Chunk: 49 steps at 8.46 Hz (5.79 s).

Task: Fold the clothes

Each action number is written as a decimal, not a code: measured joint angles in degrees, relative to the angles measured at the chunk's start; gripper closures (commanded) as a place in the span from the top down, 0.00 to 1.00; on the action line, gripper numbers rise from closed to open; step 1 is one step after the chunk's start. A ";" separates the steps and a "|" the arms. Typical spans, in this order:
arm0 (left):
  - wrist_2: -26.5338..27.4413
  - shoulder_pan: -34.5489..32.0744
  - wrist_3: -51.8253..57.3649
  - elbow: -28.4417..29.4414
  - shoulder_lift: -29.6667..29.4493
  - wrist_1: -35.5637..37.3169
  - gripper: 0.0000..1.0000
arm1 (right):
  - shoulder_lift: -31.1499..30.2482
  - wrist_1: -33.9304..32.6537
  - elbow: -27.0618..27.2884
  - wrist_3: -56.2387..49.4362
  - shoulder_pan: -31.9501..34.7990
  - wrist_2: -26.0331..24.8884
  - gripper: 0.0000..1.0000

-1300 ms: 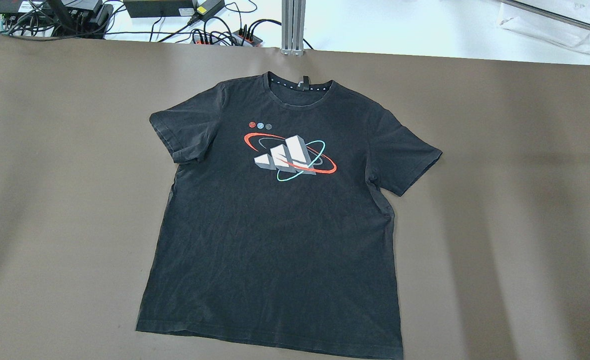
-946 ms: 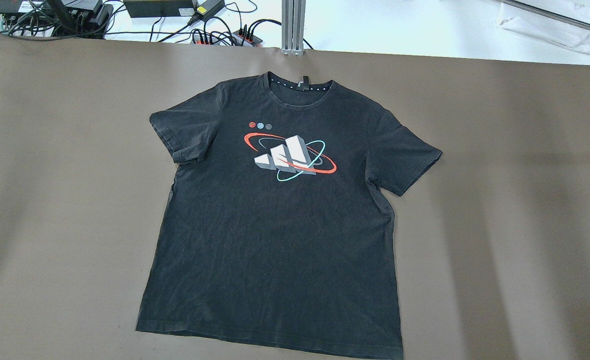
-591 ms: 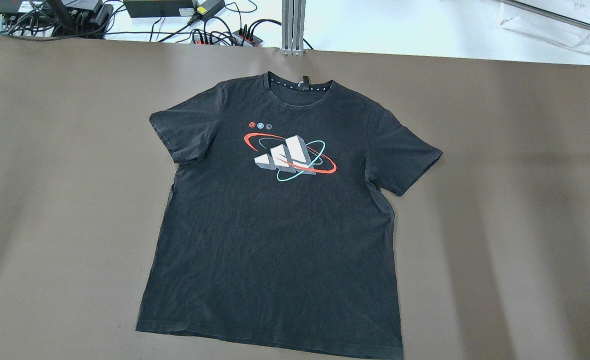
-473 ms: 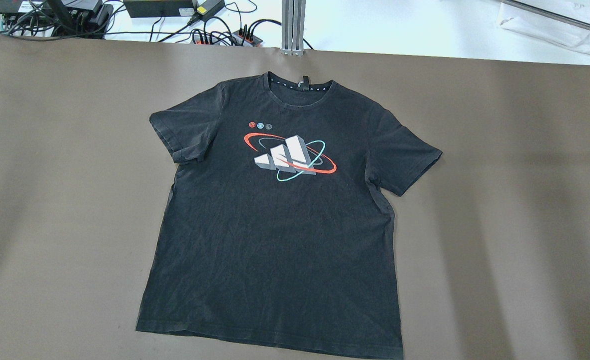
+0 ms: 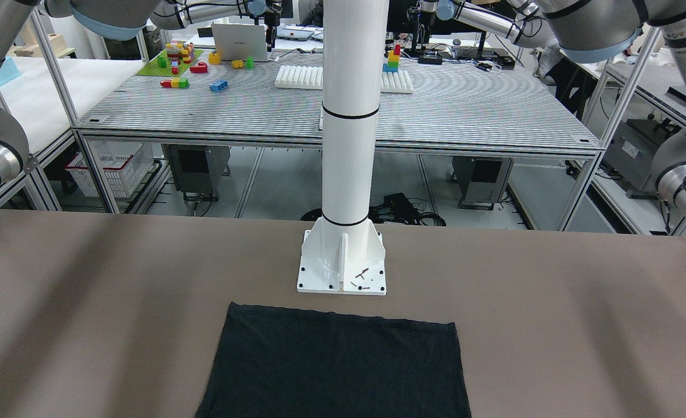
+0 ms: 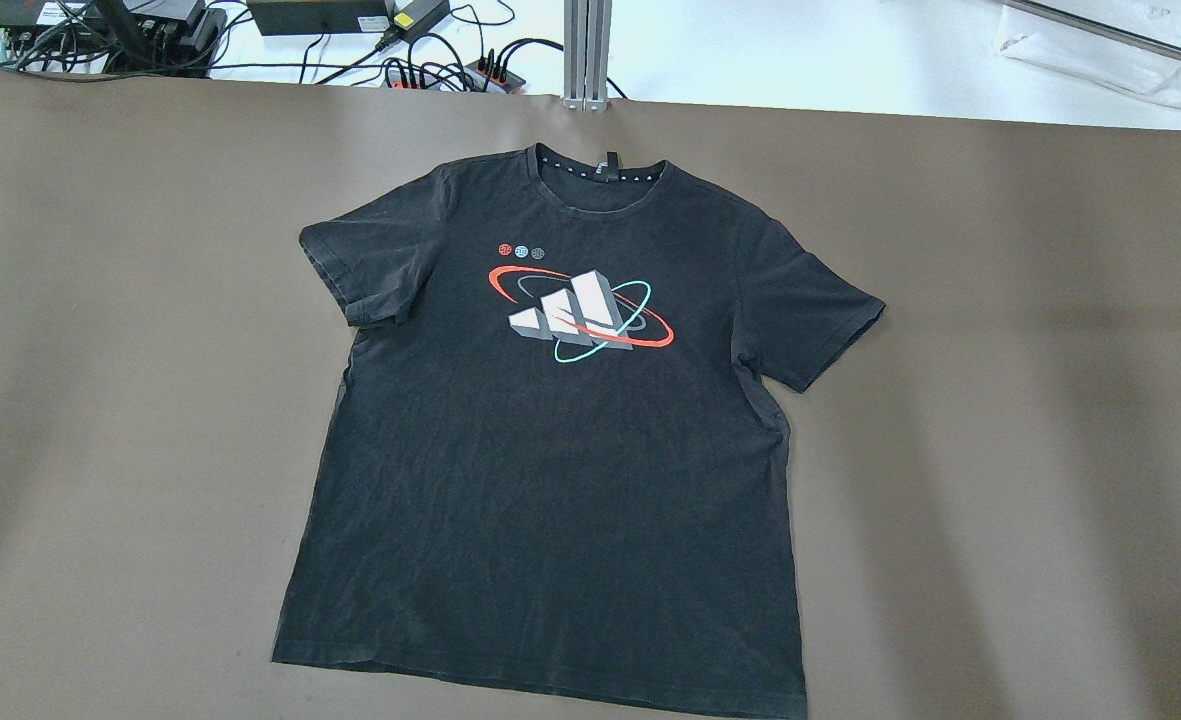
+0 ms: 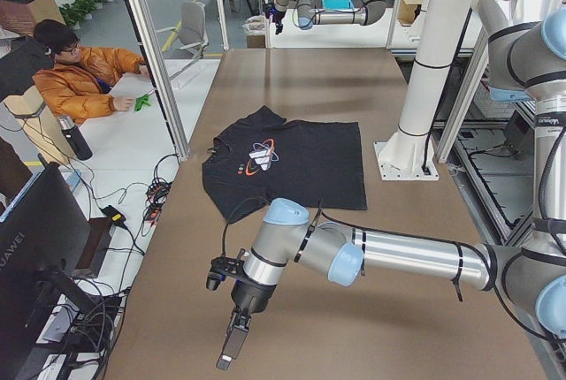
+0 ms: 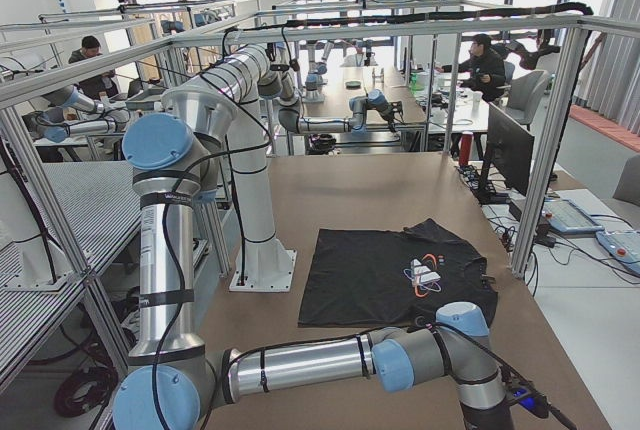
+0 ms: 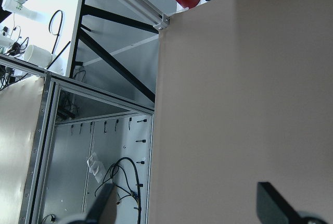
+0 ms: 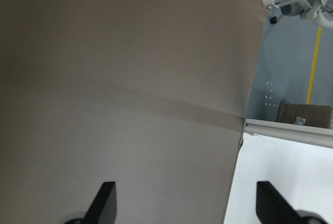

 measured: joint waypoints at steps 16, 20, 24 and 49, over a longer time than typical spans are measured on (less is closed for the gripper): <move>-29.58 12.06 -16.92 18.70 -28.26 -14.73 0.95 | 10.00 0.65 0.03 8.66 -3.14 13.44 0.94; -27.81 19.90 -31.06 22.49 -28.58 -27.97 0.95 | 10.61 7.13 -0.09 18.37 -7.32 15.84 0.94; -19.08 26.73 -35.26 25.22 -30.88 -29.97 0.95 | 10.12 15.53 -3.84 29.29 -13.64 15.90 0.94; -16.66 27.86 -35.36 31.08 -36.17 -31.14 0.95 | 15.25 40.75 -17.01 63.26 -35.82 -1.67 0.00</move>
